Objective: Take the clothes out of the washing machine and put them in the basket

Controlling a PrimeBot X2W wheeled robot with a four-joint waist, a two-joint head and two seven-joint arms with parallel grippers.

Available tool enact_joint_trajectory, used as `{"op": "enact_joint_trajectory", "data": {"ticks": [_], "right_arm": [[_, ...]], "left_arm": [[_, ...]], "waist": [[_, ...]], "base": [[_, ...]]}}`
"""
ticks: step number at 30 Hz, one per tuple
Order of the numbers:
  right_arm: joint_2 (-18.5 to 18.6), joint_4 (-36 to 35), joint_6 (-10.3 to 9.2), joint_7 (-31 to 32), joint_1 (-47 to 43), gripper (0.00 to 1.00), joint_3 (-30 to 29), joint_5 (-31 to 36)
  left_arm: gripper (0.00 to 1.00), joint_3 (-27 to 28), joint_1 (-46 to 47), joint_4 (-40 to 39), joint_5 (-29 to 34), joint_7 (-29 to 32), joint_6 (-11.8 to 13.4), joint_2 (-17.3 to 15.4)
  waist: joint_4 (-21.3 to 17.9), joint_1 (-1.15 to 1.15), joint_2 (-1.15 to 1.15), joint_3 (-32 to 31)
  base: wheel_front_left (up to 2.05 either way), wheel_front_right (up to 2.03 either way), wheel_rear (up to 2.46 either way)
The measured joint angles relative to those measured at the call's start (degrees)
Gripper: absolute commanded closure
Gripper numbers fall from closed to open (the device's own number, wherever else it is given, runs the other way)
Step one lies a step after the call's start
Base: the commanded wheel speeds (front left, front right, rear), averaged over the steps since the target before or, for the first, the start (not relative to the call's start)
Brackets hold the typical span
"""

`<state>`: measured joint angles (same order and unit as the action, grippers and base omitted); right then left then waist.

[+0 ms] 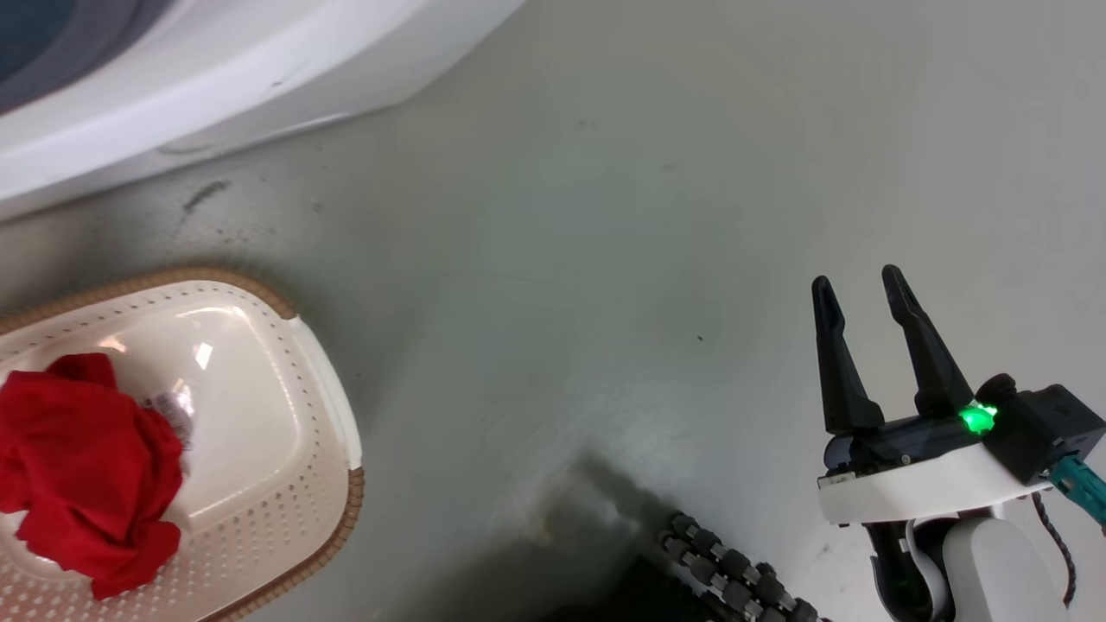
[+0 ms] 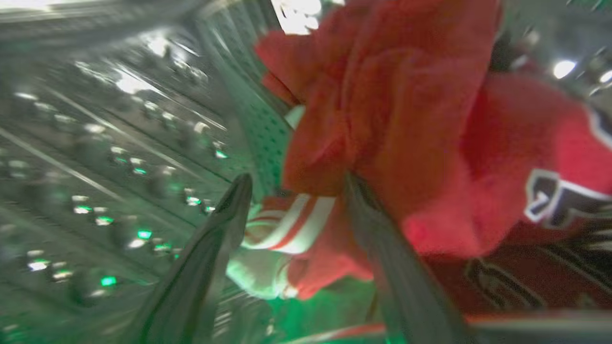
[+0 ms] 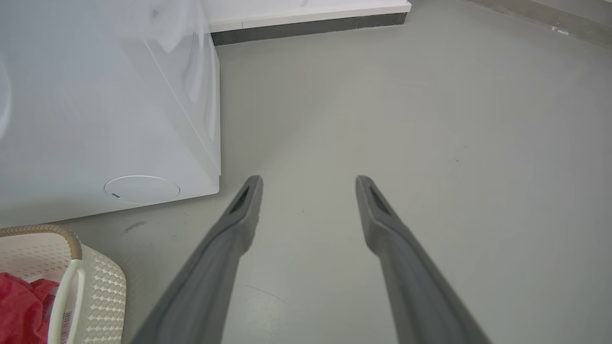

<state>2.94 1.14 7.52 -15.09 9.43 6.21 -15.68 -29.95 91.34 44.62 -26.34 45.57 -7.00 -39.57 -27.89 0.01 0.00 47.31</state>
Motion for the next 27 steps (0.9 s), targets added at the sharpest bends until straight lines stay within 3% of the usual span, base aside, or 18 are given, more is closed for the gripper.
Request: {"op": "enact_joint_trajectory", "data": {"ticks": [10,11,21,23,27], "right_arm": [[0.00,-0.96,0.00,0.00,-0.68,0.00,-0.08,-1.45],[-0.01,-0.99,0.00,0.00,-0.68,0.00,-0.09,-1.49],[-0.02,-0.18,0.00,0.00,1.23,0.00,0.81,-1.16],[-0.04,0.31,0.00,0.00,1.87,0.00,0.21,0.26],[-0.04,0.78,0.00,0.00,2.36,0.00,-1.83,2.21]], "left_arm": [[0.00,-5.48,2.72,5.21,2.00,-0.15,-0.31,0.14],[1.00,-6.89,3.24,5.60,1.54,-1.36,-0.32,0.25],[1.00,-10.82,3.55,5.20,-0.27,-12.24,-0.48,-2.22],[1.00,-10.85,3.05,5.37,-1.26,-18.40,-0.48,-2.58],[1.00,-9.48,0.17,6.94,-3.38,-28.30,0.01,-0.09]], "waist": [[-0.43,-0.01,0.00,2.31],[-0.32,-0.01,0.00,2.48],[-0.43,-0.01,0.00,1.14],[-0.24,-0.01,0.00,-0.18],[1.56,-0.01,0.00,-2.69]], "base": [[0.00,0.00,0.00],[0.00,0.00,0.00],[0.00,0.00,0.00],[0.00,0.00,0.00],[0.00,0.00,0.00]]}}
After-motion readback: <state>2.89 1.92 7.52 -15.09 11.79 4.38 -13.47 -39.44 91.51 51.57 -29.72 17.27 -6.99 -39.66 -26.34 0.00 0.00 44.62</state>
